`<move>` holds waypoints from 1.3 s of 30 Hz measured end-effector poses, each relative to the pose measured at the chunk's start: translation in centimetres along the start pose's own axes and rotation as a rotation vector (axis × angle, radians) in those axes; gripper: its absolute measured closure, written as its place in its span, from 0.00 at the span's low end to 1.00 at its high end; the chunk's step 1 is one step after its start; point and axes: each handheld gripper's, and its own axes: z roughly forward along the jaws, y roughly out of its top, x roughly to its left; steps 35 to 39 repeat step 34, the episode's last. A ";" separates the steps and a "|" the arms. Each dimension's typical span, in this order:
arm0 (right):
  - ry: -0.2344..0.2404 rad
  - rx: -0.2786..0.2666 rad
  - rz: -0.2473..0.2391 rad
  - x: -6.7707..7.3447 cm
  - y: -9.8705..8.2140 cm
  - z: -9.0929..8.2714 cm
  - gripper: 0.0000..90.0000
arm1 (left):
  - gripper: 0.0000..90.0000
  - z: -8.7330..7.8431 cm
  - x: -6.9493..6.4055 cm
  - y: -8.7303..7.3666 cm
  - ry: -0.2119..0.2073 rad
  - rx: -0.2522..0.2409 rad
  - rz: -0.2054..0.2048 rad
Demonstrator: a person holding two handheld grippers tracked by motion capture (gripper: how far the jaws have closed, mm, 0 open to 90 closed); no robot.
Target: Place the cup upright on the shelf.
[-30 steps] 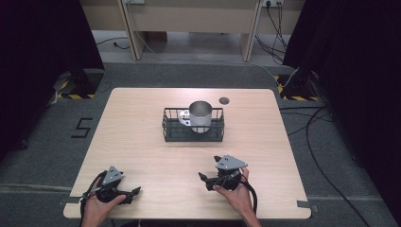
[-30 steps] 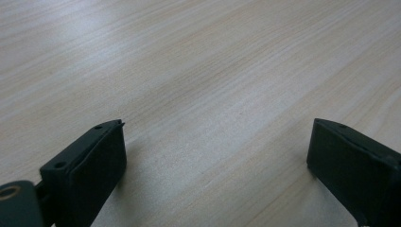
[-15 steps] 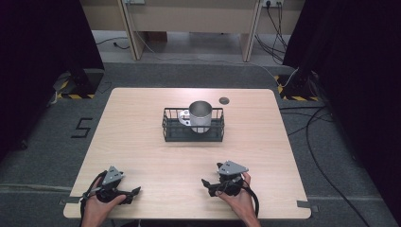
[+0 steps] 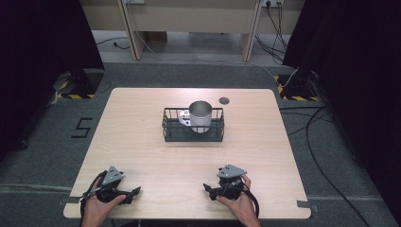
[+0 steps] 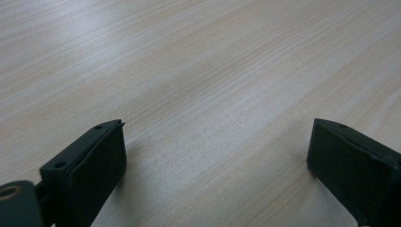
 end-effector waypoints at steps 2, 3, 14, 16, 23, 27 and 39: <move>-0.005 0.037 0.002 0.1 -0.1 0.1 0.17 | 0.05 0.0 0.0 0.0 0.000 0.000 0.000; -0.007 0.058 -0.003 0.1 -0.1 0.2 0.17 | 0.05 0.0 0.0 0.0 0.000 0.001 0.002; -0.035 0.108 -0.014 0.3 -0.2 0.4 0.00 | 0.05 0.0 0.0 0.0 0.000 0.001 0.002; -0.036 0.108 -0.014 0.2 -0.2 0.4 0.00 | 0.05 0.0 0.0 0.0 0.000 0.002 0.003; -0.034 0.108 -0.016 0.2 -0.2 0.4 0.00 | 0.05 0.0 0.0 0.0 0.000 0.001 0.002; -0.034 0.107 -0.016 0.2 -0.2 0.4 0.00 | 0.05 0.0 0.0 0.0 0.000 0.001 0.002; -0.034 0.107 -0.016 0.2 -0.2 0.4 0.00 | 0.05 0.0 0.0 0.0 0.000 0.001 0.002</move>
